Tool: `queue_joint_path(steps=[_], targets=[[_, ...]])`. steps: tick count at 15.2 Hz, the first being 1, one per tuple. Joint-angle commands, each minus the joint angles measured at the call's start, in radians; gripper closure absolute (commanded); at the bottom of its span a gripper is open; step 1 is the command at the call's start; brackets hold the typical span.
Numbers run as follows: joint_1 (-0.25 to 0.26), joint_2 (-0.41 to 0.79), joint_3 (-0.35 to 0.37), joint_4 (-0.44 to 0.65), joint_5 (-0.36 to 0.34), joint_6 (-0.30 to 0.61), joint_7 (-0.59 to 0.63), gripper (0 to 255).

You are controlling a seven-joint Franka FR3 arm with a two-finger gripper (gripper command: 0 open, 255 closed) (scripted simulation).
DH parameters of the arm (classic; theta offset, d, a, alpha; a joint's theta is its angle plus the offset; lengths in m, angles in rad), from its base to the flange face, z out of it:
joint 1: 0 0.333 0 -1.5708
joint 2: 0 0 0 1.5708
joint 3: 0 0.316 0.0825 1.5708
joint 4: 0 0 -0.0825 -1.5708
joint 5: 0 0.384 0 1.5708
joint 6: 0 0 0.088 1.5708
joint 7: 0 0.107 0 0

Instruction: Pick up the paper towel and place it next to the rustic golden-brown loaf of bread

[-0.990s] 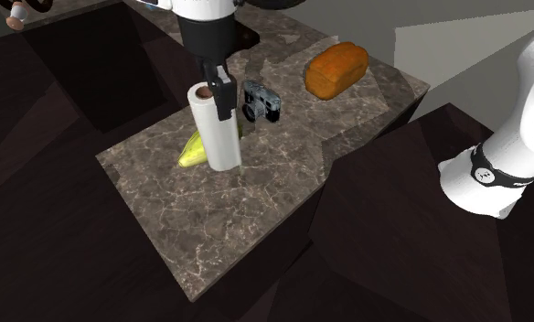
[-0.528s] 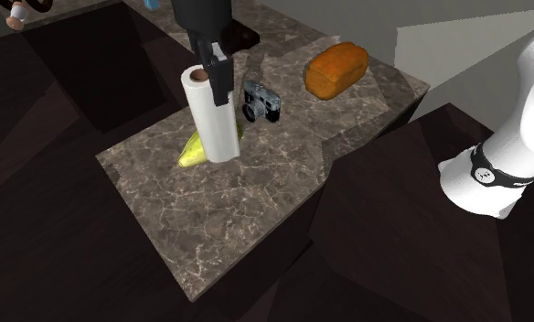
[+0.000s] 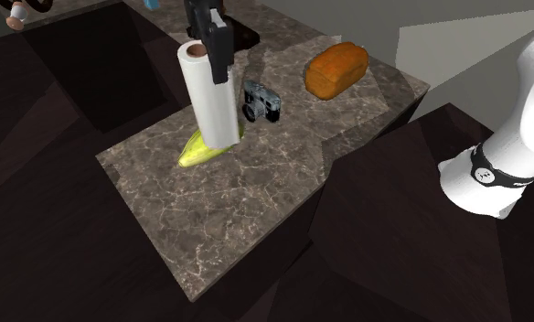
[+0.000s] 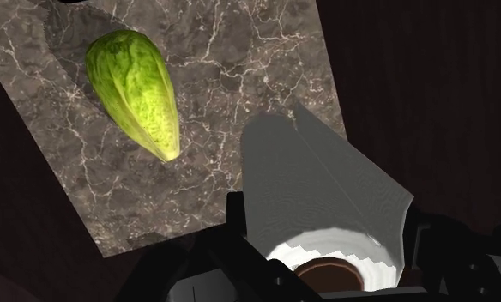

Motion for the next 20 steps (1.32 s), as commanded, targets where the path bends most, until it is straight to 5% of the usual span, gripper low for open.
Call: queue_joint_path(steps=[1, 20], targets=[[-0.015, -0.021, -0.013, -0.025, -0.004, 0.005, -0.028, 255], [-0.240, -0.078, -0.209, -0.151, 0.017, 0.077, -0.459, 255]])
